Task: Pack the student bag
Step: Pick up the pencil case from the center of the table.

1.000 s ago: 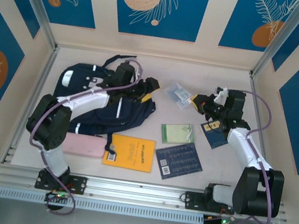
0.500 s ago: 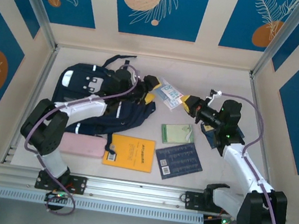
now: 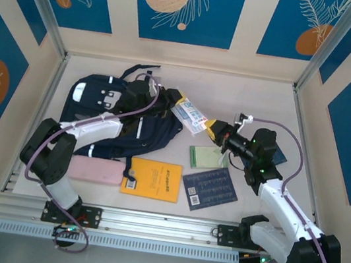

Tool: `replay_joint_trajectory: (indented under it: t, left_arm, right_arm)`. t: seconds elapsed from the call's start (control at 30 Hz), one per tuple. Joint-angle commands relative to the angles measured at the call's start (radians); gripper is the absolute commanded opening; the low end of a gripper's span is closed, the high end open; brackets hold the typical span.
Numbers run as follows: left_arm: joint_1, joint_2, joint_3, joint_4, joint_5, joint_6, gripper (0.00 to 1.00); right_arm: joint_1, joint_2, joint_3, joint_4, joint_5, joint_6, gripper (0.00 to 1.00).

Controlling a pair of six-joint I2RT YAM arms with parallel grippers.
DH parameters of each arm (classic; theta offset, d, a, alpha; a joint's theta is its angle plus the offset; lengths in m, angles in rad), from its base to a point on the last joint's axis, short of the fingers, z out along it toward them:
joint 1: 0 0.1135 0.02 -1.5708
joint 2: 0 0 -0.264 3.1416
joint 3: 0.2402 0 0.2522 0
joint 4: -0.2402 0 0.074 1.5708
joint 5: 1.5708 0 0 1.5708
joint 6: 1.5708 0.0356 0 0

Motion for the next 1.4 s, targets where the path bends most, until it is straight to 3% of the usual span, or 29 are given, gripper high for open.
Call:
replay_joint_trajectory:
  t: [0.0, 0.23, 0.4, 0.57, 0.77, 0.93, 1.03, 1.37]
  left_arm:
    - [0.007, -0.042, -0.011, 0.045, -0.018, 0.012, 0.07]
    - [0.005, -0.069, -0.016, 0.049, -0.028, 0.028, 0.0]
    - [0.006, -0.095, -0.05, 0.097, -0.063, 0.039, 0.0]
    - [0.006, -0.121, -0.078, 0.158, -0.095, 0.048, 0.0]
    - [0.004, -0.167, -0.117, 0.196, -0.145, 0.061, 0.0]
    - [-0.004, -0.177, -0.116, 0.201, -0.139, 0.057, 0.0]
    - [-0.009, -0.181, -0.126, 0.197, -0.141, 0.061, 0.0]
    - [-0.009, -0.201, -0.169, 0.187, -0.155, 0.06, 0.01]
  right_arm:
    - [0.012, -0.038, -0.01, 0.011, 0.028, -0.011, 0.0]
    - [0.031, -0.062, 0.001, -0.065, 0.056, -0.06, 0.0]
    - [0.051, -0.069, 0.037, -0.136, 0.076, -0.09, 0.26]
    - [0.087, -0.106, 0.084, -0.293, 0.135, -0.162, 0.62]
    - [0.17, -0.117, 0.074, -0.267, 0.211, -0.158, 0.75]
    - [0.222, -0.057, 0.057, -0.09, 0.219, -0.137, 0.76]
    - [0.236, 0.012, 0.074, 0.015, 0.205, -0.13, 0.72]
    - [0.221, 0.153, 0.144, 0.15, 0.258, -0.141, 0.47]
